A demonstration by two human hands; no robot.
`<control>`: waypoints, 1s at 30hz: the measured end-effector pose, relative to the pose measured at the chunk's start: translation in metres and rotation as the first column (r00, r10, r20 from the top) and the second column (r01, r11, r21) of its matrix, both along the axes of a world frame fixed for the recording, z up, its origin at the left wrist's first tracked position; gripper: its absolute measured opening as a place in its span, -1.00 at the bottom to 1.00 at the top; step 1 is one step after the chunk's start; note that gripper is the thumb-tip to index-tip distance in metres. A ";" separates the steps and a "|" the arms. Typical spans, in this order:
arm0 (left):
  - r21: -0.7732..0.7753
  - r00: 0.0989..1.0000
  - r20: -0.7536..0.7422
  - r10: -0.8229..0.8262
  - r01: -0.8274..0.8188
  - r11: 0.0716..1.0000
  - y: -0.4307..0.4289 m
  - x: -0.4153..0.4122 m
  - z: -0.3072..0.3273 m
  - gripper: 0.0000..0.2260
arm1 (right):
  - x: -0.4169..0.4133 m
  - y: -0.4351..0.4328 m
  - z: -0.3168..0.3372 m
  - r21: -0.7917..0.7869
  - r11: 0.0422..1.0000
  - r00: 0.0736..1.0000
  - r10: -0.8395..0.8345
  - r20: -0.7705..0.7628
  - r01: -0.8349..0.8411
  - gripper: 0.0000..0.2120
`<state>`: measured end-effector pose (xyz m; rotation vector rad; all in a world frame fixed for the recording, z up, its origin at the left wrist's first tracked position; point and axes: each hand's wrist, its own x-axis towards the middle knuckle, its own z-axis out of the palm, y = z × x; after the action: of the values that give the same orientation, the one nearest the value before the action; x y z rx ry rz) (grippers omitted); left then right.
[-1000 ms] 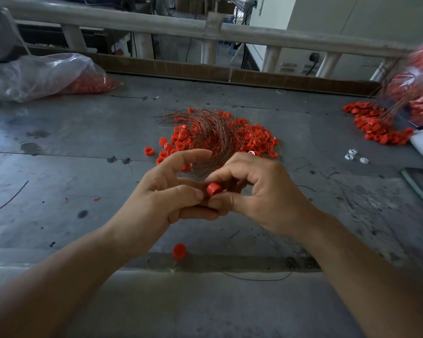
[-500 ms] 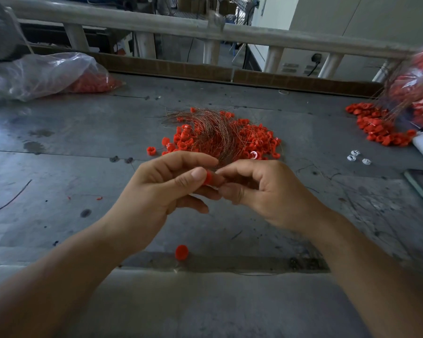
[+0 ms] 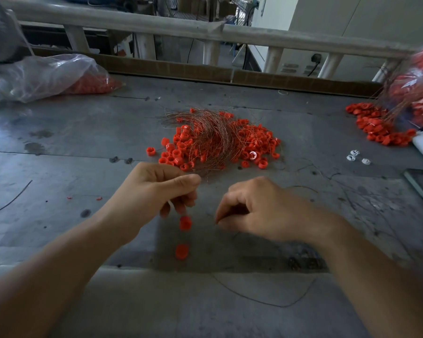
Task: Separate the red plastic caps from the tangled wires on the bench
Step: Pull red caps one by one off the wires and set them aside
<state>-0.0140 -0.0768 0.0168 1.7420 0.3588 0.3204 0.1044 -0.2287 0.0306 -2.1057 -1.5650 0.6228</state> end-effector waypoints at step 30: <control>0.712 0.863 0.058 0.502 -0.388 0.585 0.049 0.024 -0.015 -0.91 | 0.022 0.005 -0.001 0.150 0.966 0.968 -0.226 0.110 0.209 -0.92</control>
<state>0.0097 -0.0277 0.0018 2.4367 0.8927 0.7801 0.1261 -0.2238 0.0296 -2.2078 -1.3704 0.3021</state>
